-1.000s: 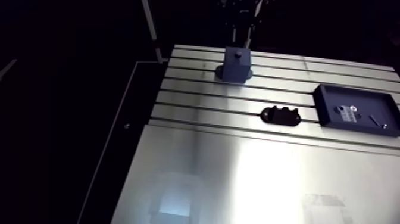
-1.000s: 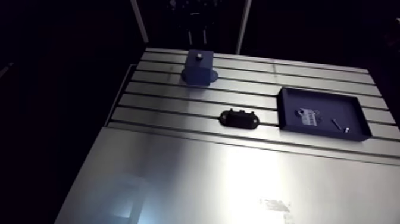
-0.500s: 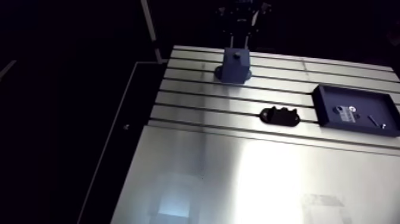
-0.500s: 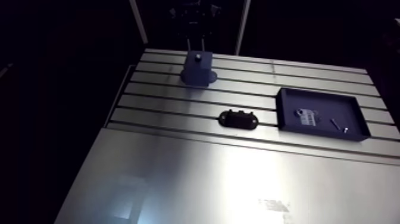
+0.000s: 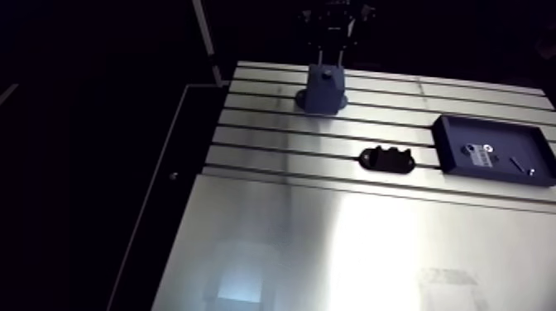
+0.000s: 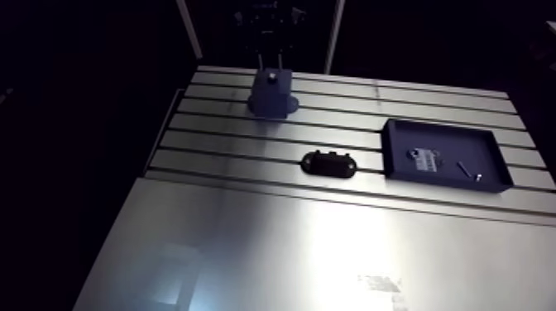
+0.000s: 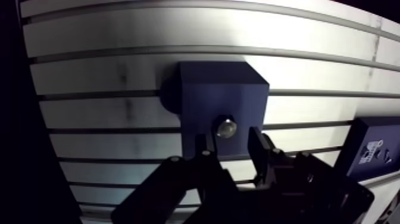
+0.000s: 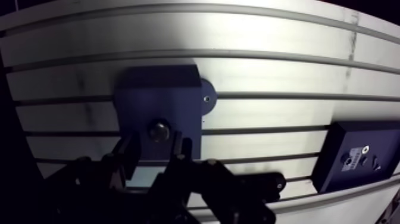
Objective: Pick up the M10 bolt and insert it into the hex recess until seated.
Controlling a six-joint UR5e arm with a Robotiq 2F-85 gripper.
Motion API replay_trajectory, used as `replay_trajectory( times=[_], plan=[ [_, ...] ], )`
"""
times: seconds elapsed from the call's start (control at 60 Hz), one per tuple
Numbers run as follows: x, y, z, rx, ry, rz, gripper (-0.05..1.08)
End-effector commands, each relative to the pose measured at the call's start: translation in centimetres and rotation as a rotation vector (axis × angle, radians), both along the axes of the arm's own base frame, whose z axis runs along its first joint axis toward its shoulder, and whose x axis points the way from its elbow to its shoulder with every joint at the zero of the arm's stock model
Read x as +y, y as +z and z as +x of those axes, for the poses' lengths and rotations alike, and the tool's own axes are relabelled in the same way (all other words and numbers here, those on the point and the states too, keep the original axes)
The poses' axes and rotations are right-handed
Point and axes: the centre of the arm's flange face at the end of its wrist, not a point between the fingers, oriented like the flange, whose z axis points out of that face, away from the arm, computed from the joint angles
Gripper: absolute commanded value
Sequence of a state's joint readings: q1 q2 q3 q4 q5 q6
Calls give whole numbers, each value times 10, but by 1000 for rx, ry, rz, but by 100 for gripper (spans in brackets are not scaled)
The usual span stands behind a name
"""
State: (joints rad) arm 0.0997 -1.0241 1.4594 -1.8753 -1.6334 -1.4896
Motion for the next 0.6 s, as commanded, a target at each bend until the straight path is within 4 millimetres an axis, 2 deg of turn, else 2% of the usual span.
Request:
replay_trajectory(
  times=[0.017, 0.6],
  plan=[
    [2, -1, -1, -2, -1, -1, 57],
    [-1, -4, -1, 5, 0, -29, 57]
  ],
)
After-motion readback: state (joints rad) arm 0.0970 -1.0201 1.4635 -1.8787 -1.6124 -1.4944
